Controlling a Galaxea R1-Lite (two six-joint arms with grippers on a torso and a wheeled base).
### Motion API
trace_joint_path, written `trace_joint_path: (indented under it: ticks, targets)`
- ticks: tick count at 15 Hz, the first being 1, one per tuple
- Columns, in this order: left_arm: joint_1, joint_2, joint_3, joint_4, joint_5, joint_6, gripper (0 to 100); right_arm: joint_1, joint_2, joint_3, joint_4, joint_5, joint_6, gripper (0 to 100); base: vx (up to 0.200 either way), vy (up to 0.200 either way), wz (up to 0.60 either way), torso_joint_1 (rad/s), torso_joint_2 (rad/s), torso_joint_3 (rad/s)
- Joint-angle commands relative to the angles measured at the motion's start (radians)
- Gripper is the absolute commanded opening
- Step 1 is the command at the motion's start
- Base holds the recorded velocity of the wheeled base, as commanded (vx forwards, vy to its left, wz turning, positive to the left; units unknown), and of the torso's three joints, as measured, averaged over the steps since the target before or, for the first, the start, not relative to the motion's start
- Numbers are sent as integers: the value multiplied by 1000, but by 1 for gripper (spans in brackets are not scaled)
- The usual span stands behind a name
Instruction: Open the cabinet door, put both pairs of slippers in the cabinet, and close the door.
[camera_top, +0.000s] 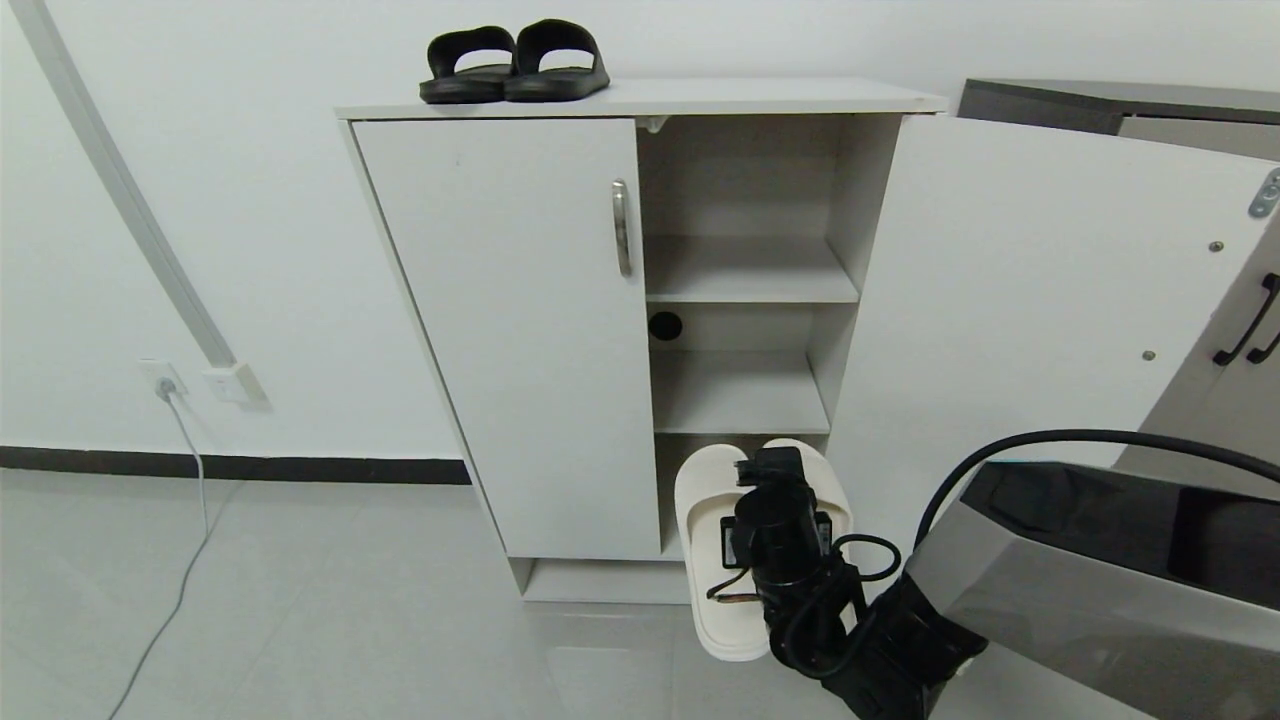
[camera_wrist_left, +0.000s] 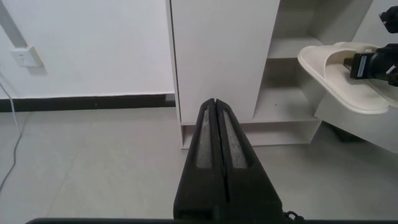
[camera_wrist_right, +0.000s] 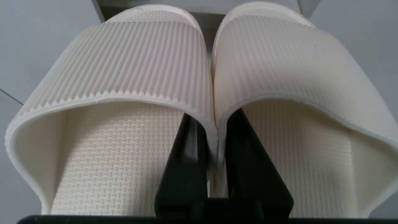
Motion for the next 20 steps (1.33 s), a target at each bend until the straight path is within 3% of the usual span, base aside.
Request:
trace_joint_path:
  ticks: [1, 9, 11, 12, 14, 20]
  targets:
    - [0, 2, 0, 1, 0, 0, 0, -2, 2, 3, -21, -1, 0, 0, 0, 0, 0, 0, 0, 0]
    - [0, 2, 0, 0, 0, 0, 0, -18, 68, -5, -99, -5, -21, 0, 0, 0, 0, 1, 3, -152]
    - [0, 2, 0, 0, 0, 0, 0, -30, 68, 0, -166, -8, -86, 0, 0, 0, 0, -2, 5, -200]
    - [0, 2, 0, 0, 0, 0, 0, -36, 76, 7, -285, -10, -153, 0, 0, 0, 0, 7, 7, -203]
    - [0, 2, 0, 0, -1, 0, 0, -45, 94, 12, -375, -7, -211, 0, 0, 0, 0, 5, 0, -198]
    - [0, 2, 0, 0, -1, 0, 0, -45, 96, 7, -452, -4, -267, 0, 0, 0, 0, 3, 1, -61]
